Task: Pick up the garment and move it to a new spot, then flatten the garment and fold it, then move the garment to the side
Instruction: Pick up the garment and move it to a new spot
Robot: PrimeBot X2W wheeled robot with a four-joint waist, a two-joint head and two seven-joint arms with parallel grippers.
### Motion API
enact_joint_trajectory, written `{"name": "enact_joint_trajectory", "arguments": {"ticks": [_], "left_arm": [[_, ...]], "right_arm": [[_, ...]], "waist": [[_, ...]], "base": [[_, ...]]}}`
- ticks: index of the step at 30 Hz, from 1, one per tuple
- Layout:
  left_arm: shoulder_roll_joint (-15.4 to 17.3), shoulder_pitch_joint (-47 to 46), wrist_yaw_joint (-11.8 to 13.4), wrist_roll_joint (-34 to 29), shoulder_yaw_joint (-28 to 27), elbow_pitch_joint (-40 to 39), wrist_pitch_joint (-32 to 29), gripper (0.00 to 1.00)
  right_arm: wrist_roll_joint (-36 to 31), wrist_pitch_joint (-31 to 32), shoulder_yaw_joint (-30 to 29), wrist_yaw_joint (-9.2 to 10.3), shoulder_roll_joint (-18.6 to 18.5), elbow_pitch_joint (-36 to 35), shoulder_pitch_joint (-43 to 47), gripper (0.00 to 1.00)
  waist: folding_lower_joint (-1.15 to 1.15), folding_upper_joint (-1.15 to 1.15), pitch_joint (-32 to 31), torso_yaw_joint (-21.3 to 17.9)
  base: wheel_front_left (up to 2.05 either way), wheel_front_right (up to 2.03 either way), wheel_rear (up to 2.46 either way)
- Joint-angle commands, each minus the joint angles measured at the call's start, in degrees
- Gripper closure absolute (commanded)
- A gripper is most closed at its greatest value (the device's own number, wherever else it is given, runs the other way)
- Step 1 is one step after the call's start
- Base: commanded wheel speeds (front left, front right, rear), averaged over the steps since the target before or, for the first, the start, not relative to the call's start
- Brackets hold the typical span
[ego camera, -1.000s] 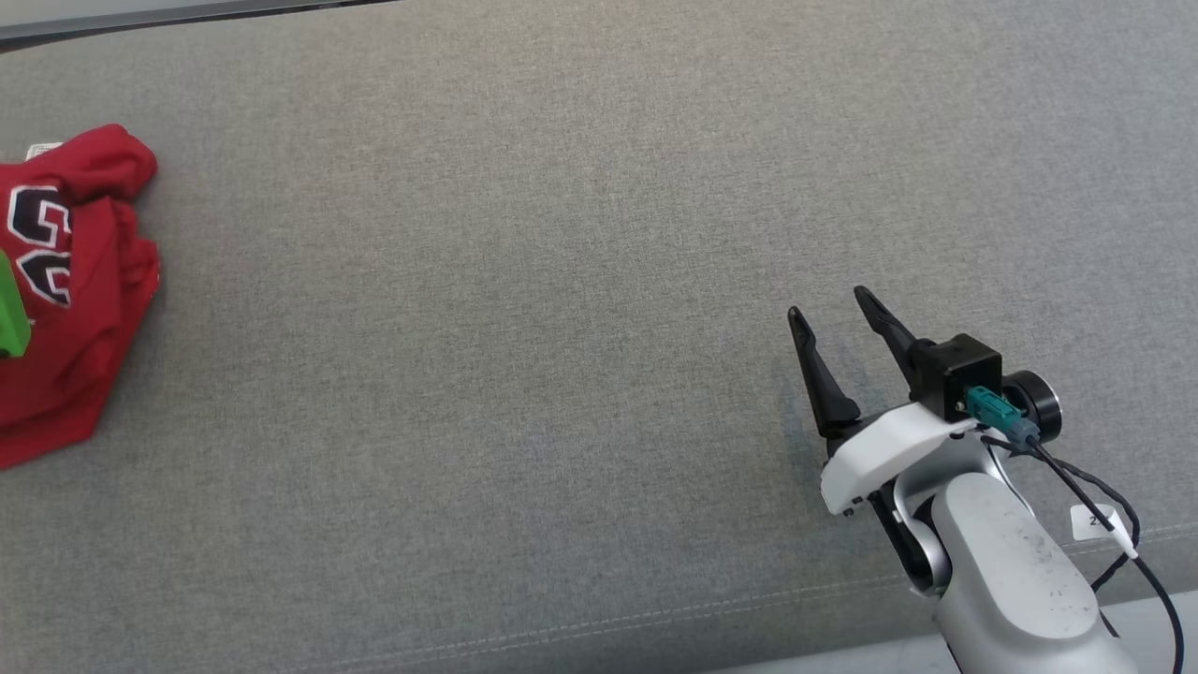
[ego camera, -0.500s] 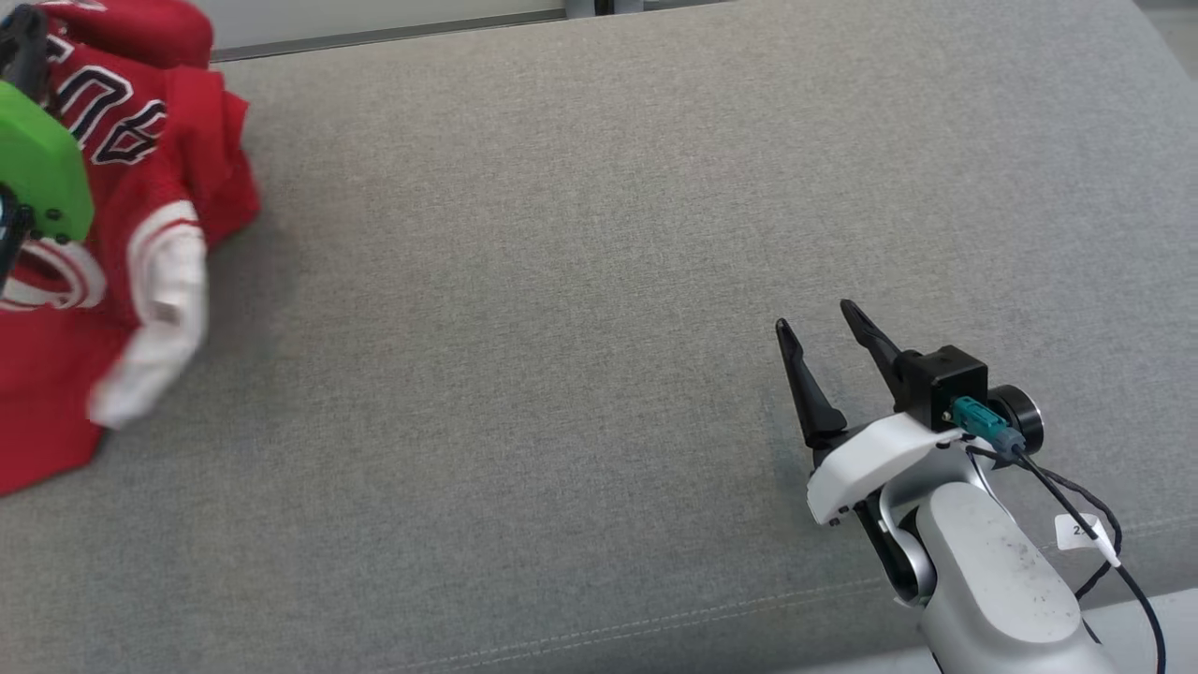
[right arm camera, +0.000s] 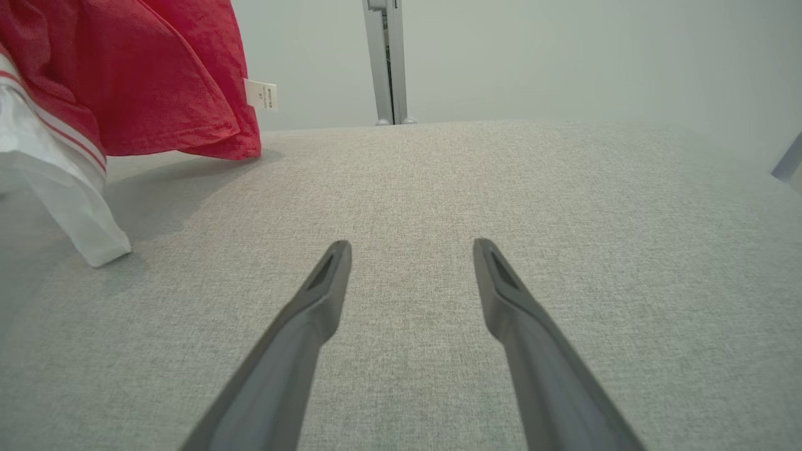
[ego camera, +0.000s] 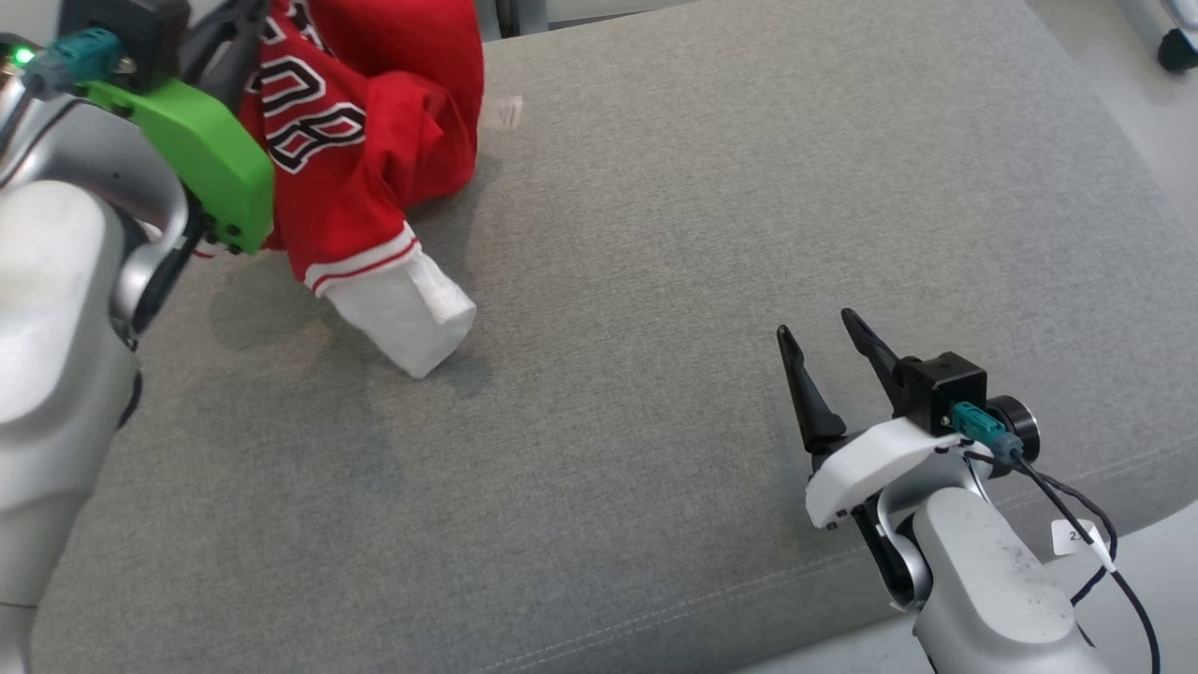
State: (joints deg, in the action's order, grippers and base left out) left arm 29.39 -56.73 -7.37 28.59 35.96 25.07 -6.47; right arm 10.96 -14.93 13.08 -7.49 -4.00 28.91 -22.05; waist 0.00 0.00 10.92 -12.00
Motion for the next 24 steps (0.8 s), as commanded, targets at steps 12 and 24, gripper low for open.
{"name": "enact_joint_trajectory", "arguments": {"ticks": [12, 24], "left_arm": [[-6.1, 6.0, 0.6, 0.9, 4.8, -8.1, 0.6, 1.00], [-8.6, 12.0, 1.8, 1.3, 6.7, 4.1, 5.9, 1.00]], "right_arm": [[0.2, -0.4, -0.5, 0.00, 0.2, 0.7, 0.1, 0.00], [-0.3, -0.4, -0.7, 0.00, 0.4, -0.2, -0.3, 0.00]], "waist": [[0.00, 0.00, -1.1, -4.6], [0.00, 0.00, 0.0, -4.9]], "base": [[0.00, 0.00, 0.00], [0.00, 0.00, 0.00]]}}
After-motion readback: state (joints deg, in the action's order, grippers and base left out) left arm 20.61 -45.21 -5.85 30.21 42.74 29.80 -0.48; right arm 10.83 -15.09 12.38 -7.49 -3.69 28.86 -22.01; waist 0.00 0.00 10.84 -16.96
